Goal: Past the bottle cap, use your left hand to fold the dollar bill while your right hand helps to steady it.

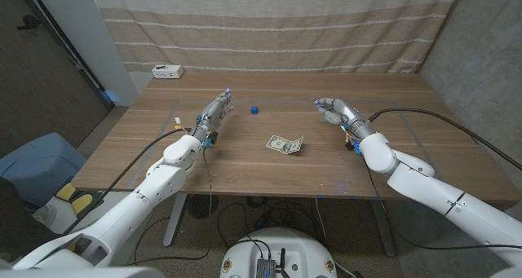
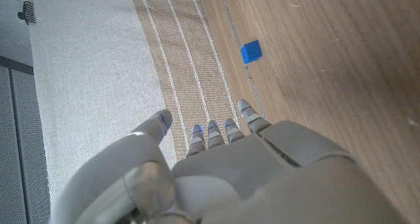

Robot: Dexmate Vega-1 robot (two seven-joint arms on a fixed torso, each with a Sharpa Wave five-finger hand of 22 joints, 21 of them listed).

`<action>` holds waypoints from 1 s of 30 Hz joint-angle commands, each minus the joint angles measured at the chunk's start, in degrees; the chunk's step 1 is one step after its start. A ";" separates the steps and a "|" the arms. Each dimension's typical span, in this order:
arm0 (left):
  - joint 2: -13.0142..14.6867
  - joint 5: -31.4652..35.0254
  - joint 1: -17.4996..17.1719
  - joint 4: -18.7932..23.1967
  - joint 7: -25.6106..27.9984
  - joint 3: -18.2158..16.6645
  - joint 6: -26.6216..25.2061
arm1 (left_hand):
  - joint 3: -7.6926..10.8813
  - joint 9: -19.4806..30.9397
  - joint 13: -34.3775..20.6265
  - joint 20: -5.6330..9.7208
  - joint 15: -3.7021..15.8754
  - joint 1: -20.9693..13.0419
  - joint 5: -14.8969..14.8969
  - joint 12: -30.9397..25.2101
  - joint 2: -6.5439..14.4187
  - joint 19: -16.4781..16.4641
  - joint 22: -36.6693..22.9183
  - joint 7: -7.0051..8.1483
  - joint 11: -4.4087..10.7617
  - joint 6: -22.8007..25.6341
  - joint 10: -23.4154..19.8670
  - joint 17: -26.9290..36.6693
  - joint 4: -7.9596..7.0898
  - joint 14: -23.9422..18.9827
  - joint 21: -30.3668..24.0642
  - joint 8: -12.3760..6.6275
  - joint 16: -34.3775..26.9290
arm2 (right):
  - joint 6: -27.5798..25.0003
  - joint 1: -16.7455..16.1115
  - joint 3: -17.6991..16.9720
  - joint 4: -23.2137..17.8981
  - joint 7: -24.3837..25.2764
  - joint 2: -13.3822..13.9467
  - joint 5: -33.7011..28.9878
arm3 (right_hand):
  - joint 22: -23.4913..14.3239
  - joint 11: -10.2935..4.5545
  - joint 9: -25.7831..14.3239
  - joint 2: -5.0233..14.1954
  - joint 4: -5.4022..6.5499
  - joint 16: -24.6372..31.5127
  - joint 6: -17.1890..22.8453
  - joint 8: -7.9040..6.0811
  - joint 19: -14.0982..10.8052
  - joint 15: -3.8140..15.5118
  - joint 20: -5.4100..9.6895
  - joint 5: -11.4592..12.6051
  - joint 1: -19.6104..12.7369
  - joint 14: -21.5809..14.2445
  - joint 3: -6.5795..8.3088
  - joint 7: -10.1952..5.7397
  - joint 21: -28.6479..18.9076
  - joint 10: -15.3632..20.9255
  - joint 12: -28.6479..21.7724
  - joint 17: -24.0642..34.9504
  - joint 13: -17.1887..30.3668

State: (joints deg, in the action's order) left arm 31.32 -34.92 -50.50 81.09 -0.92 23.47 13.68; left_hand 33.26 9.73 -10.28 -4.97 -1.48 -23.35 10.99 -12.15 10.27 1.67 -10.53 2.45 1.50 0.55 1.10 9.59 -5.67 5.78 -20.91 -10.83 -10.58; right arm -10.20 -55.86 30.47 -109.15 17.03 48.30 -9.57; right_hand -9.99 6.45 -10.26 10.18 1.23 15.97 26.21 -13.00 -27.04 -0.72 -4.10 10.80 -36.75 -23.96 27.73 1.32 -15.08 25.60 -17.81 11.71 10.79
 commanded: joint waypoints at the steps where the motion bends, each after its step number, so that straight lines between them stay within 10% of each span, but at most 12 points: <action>1: 1.28 0.33 -1.27 2.36 0.74 -0.31 -0.80 | 0.59 0.37 -0.14 0.06 -0.01 0.61 -0.31 -0.18 -0.15 -0.77 -0.24 -0.75 -0.24 1.75 -1.40 0.18 0.09 -0.99 0.21 -0.40 -0.14 | -1.36 -0.41 0.83 -2.46 -1.83 1.03 -4.83 | -0.34 -0.16 -0.14 0.02 -0.13 0.13 0.66 -0.04 -0.69 0.06 0.19 -0.08 -0.84 -0.78 0.81 -0.04 -0.39 0.66 -0.27 0.13 0.10; 30: 3.55 0.92 -2.74 5.58 1.18 -0.49 -2.50 | 1.96 0.55 -0.35 -0.78 -0.43 2.84 -0.33 -0.72 -0.58 -4.90 -0.43 -3.21 -1.43 7.52 -5.90 0.27 0.35 -10.13 -0.41 -0.41 -1.26 | -5.21 -1.93 2.67 -8.76 -6.50 2.81 -14.26 | -0.38 -2.02 -0.18 0.58 -1.69 0.15 4.27 0.37 -1.17 2.10 0.81 -0.20 -2.89 -0.65 3.59 -1.43 -0.01 1.14 1.14 1.30 0.13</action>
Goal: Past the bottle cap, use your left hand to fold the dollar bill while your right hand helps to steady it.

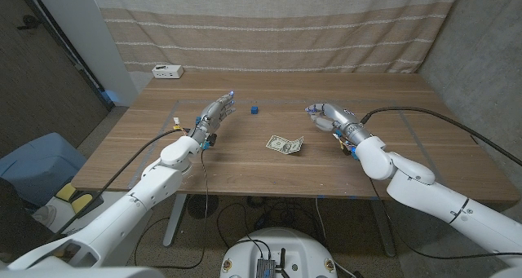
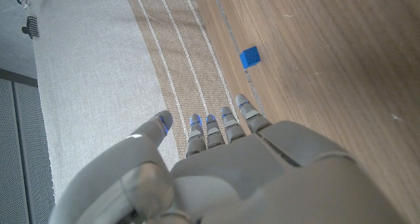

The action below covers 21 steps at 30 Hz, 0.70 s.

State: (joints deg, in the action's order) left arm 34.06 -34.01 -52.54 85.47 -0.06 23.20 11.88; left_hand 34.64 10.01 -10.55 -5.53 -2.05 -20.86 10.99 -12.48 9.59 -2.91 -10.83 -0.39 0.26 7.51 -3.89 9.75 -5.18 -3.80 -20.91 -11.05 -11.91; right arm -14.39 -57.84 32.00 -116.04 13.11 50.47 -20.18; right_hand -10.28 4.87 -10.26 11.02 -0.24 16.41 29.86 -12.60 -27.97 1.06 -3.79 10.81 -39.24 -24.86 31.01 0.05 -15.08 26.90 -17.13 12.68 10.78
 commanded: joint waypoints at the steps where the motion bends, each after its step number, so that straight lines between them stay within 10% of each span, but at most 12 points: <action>1: 0.85 -0.01 -0.77 1.28 0.33 -0.24 -0.72 | 0.64 0.27 -0.07 -0.14 0.20 0.38 -0.32 -0.41 0.13 -0.32 -0.14 -0.36 -0.24 0.56 -1.06 0.11 -0.13 -0.55 -0.39 -0.14 0.15 | -1.15 0.03 1.25 -2.00 -2.87 0.68 -3.92 | -0.09 -0.49 -0.18 -0.30 -0.30 -0.28 0.61 0.01 -0.25 0.36 0.53 -0.21 -0.44 0.23 0.32 -0.21 0.00 -0.20 0.51 0.35 0.13; 21: 0.22 0.16 -0.37 0.68 0.04 0.23 -0.38 | 1.06 0.26 -0.09 -0.01 0.51 0.72 -0.31 -0.15 -0.02 -0.42 -0.21 -0.62 -0.32 0.34 -1.47 0.05 0.16 -0.06 -0.28 0.26 1.00 | -2.20 -0.12 2.63 -2.73 -5.80 0.80 -8.77 | -0.12 -1.12 -0.23 -1.01 -2.79 0.24 1.48 0.57 -0.82 1.25 0.97 -0.35 -2.45 -0.57 0.71 -0.95 0.05 0.80 0.96 0.71 0.16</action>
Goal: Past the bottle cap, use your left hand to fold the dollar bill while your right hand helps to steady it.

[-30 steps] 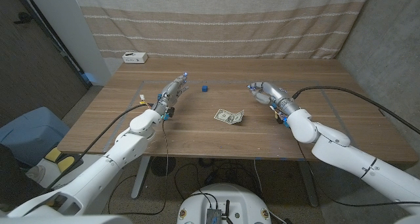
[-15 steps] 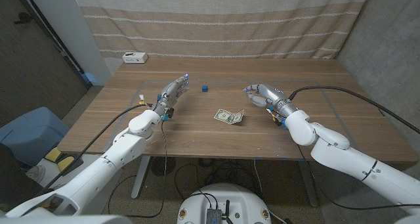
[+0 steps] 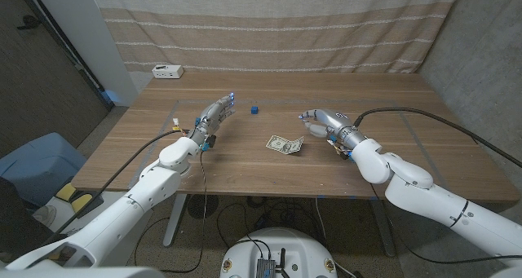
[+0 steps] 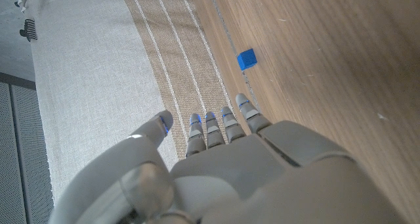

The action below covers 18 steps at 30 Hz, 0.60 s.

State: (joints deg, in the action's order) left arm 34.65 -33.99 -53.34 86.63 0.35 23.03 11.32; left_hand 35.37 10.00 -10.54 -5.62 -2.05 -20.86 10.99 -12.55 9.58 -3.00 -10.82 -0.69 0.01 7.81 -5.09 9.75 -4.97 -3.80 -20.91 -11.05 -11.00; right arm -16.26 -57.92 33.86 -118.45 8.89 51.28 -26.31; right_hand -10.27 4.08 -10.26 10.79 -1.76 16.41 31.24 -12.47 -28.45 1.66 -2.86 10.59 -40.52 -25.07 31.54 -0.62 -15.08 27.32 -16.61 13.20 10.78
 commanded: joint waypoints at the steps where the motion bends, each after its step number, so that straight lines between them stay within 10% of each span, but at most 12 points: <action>1: -0.40 0.14 0.47 -0.50 -0.35 0.41 0.15 | 0.33 0.26 -0.10 0.12 0.58 0.74 -0.32 -0.08 -0.03 -0.33 -0.22 -0.29 -0.04 0.04 -0.30 0.06 -0.05 -0.04 -0.27 0.27 0.11 | -0.46 0.07 0.96 -0.33 -1.83 -0.03 -3.06 | -0.13 -0.55 -0.24 -1.27 -1.99 0.20 -0.02 0.60 -0.46 0.63 -0.01 -0.17 -1.63 -0.40 0.11 -0.39 0.04 0.30 0.60 0.09 0.17; 18: -0.78 -0.08 0.92 -1.09 -0.59 0.76 -0.37 | 0.22 0.26 -0.11 0.14 0.65 1.41 -0.44 0.22 -0.60 -0.33 -0.25 -0.24 0.04 0.08 -0.34 0.07 0.08 0.65 -0.11 0.37 0.60 | -2.00 0.65 2.77 -0.42 -4.69 -0.33 -8.32 | -0.19 -2.23 -0.34 -3.05 -6.58 0.38 0.41 0.98 -1.81 2.23 0.48 -0.35 -5.28 -1.32 -0.69 -1.62 -0.18 1.25 1.26 -0.18 0.23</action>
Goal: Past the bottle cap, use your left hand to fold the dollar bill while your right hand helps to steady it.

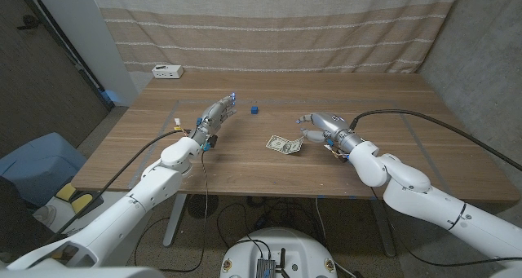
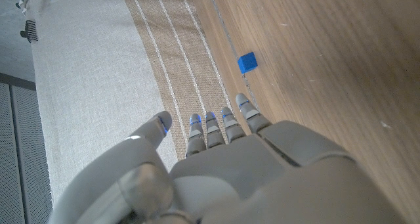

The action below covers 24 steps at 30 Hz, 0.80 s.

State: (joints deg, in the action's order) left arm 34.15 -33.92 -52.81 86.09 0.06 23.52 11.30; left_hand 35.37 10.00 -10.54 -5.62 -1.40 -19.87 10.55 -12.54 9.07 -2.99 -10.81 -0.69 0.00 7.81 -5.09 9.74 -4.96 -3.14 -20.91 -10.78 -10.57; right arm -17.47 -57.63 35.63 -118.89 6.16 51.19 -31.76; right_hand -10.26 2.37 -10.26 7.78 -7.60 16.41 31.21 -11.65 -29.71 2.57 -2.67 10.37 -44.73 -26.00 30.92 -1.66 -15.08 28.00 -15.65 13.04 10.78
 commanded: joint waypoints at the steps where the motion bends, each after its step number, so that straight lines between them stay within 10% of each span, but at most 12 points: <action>1: -0.29 -0.11 0.44 -0.64 -0.37 0.30 -0.30 | 0.22 0.26 -0.12 0.13 0.04 0.46 0.00 0.22 -0.10 -0.34 -0.26 -0.22 0.06 0.09 -0.40 0.07 0.09 0.01 -0.11 0.10 0.19 | -0.74 0.25 0.84 0.02 -2.07 -0.27 -2.59 | -0.19 -0.58 -0.34 -0.06 -0.77 0.40 0.46 0.15 -0.59 1.33 0.28 -0.13 -1.10 -0.42 -0.11 -0.56 -0.19 0.62 0.31 -0.01 0.23; 24: -0.16 -0.06 0.95 -0.98 -0.98 0.42 -0.33 | 0.25 0.26 -0.13 0.04 0.16 0.95 -0.02 0.37 -0.31 0.06 -0.28 -0.05 0.10 -0.03 -0.77 0.01 0.49 0.77 0.25 0.21 0.43 | -1.54 -1.15 1.75 -0.34 -2.09 -1.47 -4.80 | -0.26 -3.26 -0.39 -1.45 -1.49 0.91 4.72 -0.69 -1.38 3.37 0.62 -0.10 -1.98 -1.04 -3.11 -2.31 -0.17 3.52 0.29 0.38 0.34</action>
State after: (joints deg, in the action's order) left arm 33.67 -33.96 -51.75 84.83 -0.76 23.99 11.17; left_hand 35.61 9.99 -10.53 -5.62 -1.31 -19.35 10.55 -12.28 8.54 -2.99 -10.81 -0.69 0.23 7.80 -5.31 9.60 -4.73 -2.42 -20.91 -10.78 -10.35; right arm -18.65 -58.32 36.66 -119.19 4.77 50.22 -35.59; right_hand -10.26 -0.83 -10.55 6.66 -9.06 16.96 35.42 -11.89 -30.32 2.76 -2.05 10.16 -46.32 -26.64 28.31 -3.99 -15.08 31.21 -15.46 13.20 10.78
